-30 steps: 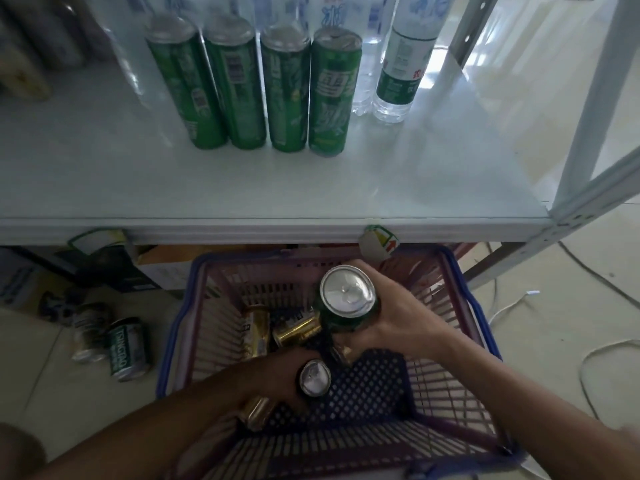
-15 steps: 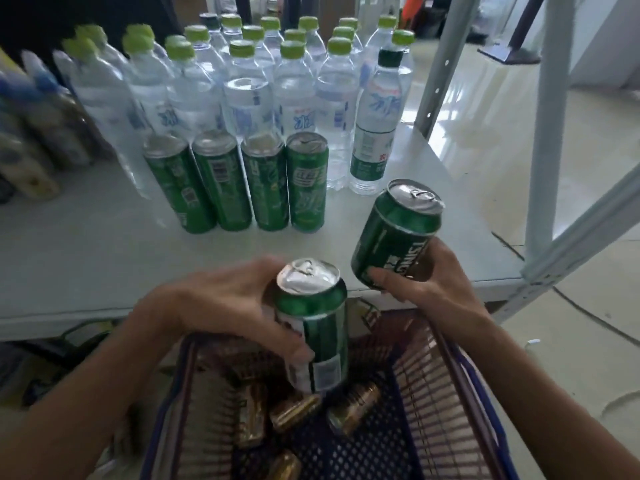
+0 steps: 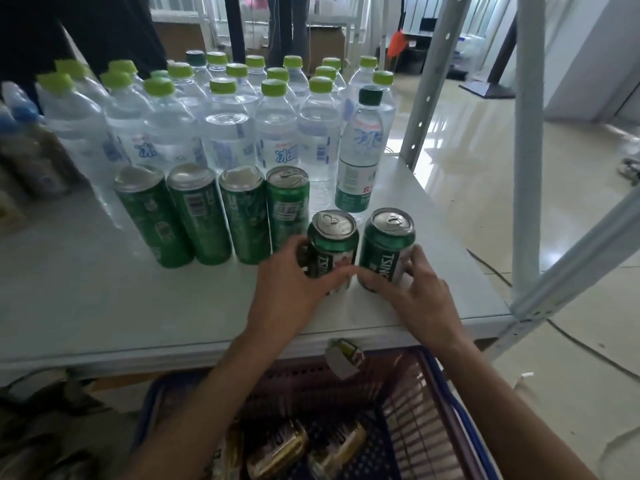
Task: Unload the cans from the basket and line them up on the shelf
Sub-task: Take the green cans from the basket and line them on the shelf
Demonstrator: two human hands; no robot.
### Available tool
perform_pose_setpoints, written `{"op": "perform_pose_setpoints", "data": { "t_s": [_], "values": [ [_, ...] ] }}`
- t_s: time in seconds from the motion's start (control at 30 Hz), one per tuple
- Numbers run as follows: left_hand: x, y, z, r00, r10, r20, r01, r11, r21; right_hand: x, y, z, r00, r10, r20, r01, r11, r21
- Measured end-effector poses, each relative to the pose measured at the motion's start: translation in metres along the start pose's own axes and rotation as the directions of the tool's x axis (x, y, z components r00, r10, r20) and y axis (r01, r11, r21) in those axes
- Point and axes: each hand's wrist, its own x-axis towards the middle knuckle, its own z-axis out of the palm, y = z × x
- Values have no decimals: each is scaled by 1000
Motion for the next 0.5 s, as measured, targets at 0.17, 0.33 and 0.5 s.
{"op": "perform_pose_setpoints", "data": {
  "t_s": [0.17, 0.33, 0.5],
  "values": [
    [-4, -8, 13, 987, 151, -47, -138, 967, 215, 5, 5, -4, 1000, -14, 1, 14, 999, -40],
    [-9, -17, 8, 987, 149, -62, -108, 898, 427, 14, 3, -9, 1000, 13, 25, -12, 999, -39],
    [6, -19, 17, 979, 200, -40, -173, 919, 354, 25, 5, -4, 999, 4, -35, -5, 1000, -21]
  ]
}}
